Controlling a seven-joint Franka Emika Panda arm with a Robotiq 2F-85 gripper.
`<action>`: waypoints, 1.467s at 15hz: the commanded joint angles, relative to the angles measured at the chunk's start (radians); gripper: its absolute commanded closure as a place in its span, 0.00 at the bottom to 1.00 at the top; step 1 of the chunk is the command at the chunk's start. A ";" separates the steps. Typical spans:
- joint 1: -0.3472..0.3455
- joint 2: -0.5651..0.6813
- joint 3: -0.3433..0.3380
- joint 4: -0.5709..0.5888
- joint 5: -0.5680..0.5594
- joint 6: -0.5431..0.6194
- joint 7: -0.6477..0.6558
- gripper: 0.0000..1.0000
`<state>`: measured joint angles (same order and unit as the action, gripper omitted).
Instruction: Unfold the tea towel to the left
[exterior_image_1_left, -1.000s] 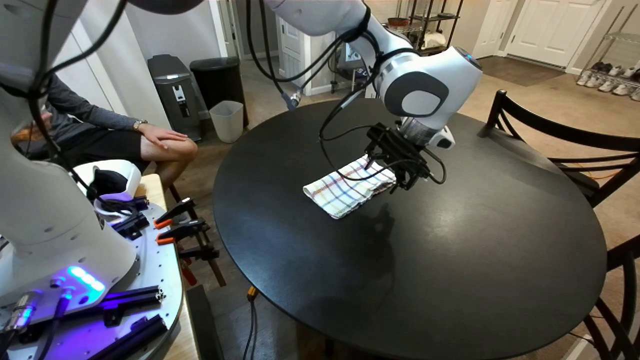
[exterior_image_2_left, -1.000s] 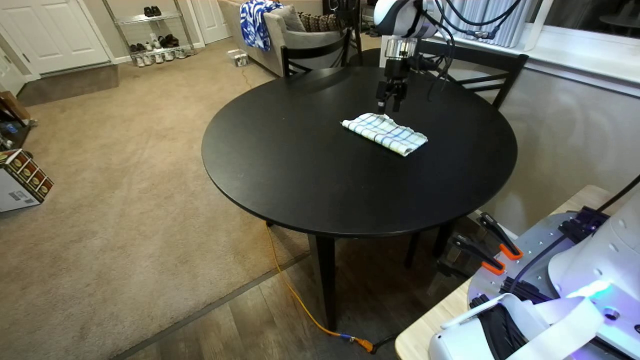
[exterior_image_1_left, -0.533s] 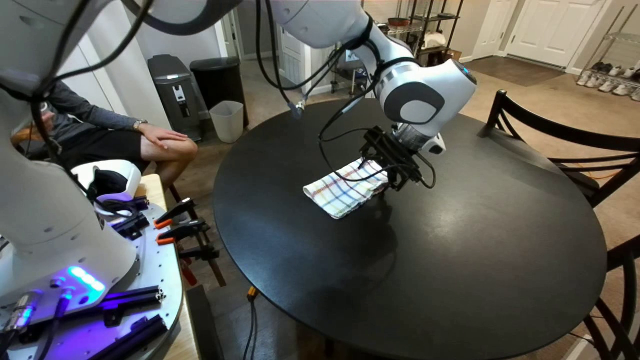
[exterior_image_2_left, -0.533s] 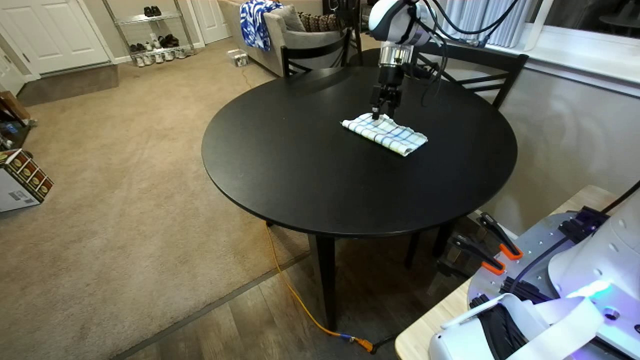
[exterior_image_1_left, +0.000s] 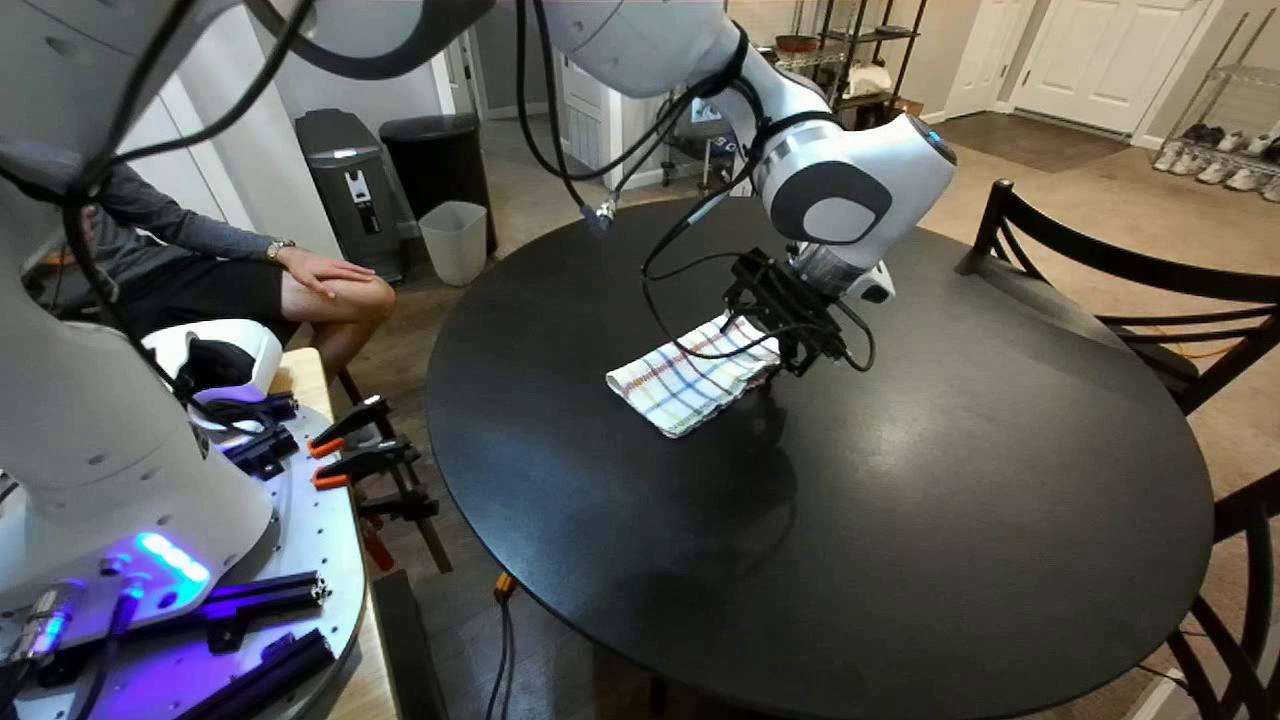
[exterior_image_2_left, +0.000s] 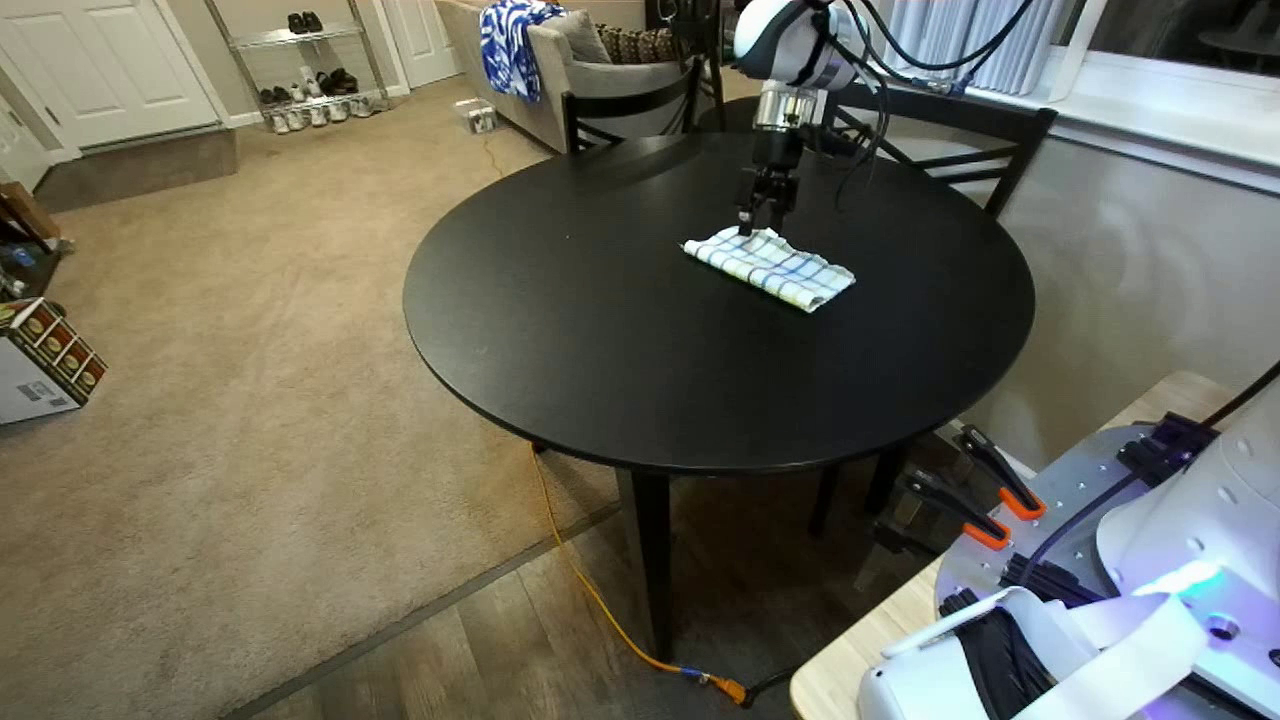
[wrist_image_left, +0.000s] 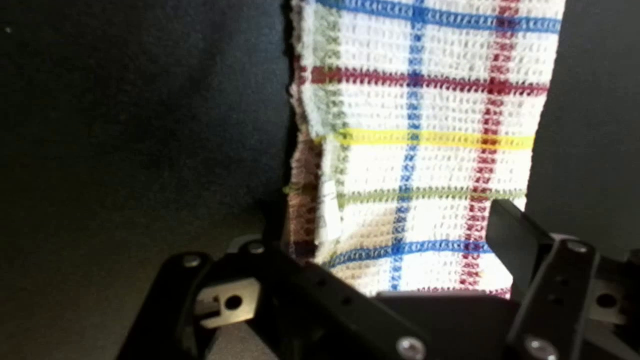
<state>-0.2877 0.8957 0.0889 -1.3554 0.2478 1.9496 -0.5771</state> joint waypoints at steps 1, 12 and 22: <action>-0.009 -0.016 0.009 -0.003 0.021 -0.001 0.030 0.00; -0.012 0.000 0.010 0.025 0.028 -0.068 0.106 0.00; -0.012 0.004 0.014 0.034 0.050 -0.101 0.096 0.58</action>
<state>-0.2873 0.8954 0.0921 -1.3386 0.2741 1.8789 -0.4910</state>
